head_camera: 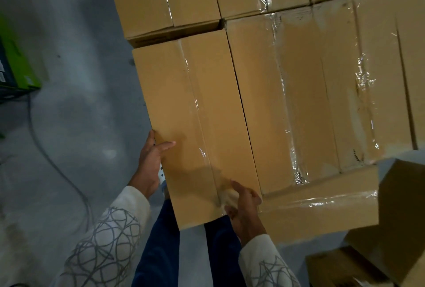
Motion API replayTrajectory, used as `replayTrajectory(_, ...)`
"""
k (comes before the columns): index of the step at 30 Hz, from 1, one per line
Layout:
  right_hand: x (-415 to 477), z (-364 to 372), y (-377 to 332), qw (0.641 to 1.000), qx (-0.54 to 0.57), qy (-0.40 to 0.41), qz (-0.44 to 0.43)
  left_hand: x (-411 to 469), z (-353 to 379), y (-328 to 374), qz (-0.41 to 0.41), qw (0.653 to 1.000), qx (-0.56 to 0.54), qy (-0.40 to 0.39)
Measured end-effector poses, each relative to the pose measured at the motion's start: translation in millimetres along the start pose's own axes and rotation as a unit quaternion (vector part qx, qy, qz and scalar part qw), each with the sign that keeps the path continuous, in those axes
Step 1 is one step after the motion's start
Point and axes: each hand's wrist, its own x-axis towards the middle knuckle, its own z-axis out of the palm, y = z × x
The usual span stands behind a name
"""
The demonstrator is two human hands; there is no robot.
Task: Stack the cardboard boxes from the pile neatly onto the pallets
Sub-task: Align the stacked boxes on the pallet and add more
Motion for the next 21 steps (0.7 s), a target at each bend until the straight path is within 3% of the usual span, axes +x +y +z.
replayTrajectory(21,1.7,8.0,-6.8,0.999,0.008,-0.049,-0.003,22.3,-6.9,2.4,0.011,1.000,0.001,0.027)
